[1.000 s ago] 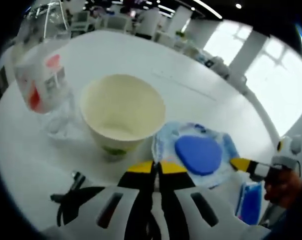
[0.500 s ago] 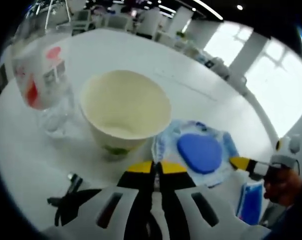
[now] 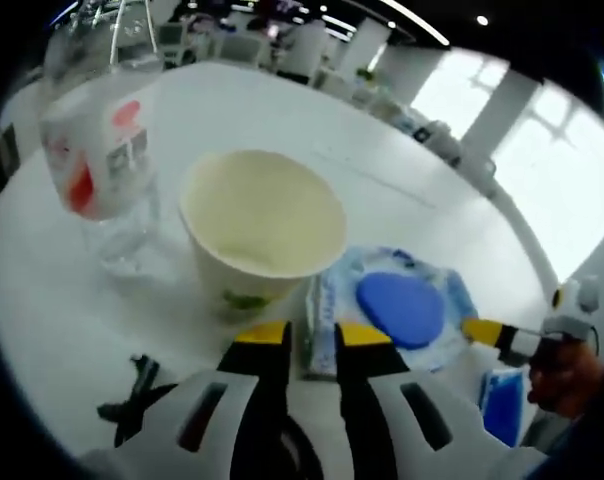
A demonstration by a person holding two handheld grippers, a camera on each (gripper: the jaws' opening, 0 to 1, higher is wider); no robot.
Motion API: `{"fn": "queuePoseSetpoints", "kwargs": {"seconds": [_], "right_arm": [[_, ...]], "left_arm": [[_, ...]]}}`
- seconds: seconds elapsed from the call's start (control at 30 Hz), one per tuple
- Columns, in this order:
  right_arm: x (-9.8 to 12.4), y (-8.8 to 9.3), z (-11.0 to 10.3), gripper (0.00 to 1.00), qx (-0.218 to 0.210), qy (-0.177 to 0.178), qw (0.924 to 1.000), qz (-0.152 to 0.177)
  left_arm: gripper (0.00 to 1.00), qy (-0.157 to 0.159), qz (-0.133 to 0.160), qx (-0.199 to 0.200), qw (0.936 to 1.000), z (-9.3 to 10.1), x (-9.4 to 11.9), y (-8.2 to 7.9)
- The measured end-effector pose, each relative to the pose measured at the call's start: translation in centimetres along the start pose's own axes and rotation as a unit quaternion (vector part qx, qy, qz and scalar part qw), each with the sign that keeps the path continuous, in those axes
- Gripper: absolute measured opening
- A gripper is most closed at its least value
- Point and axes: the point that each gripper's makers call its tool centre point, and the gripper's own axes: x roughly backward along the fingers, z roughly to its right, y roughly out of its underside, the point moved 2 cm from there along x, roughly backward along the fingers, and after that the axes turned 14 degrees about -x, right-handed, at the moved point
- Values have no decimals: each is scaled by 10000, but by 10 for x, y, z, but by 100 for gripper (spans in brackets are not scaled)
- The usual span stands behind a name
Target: Arrange the tabletop items into an orderly group along one side of the table until the central work area is clear of visible clutter.
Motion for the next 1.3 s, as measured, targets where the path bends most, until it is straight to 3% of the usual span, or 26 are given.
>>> {"fn": "queuePoseSetpoints", "kwargs": {"seconds": [0.7, 1.3], "right_arm": [[28, 1, 0, 25, 36, -85, 9999, 46], [55, 19, -14, 30, 151, -353, 9993, 7]], "left_arm": [[25, 150, 133, -242, 9995, 6, 33, 3], [29, 185, 232, -511, 9983, 7, 65, 18]]}}
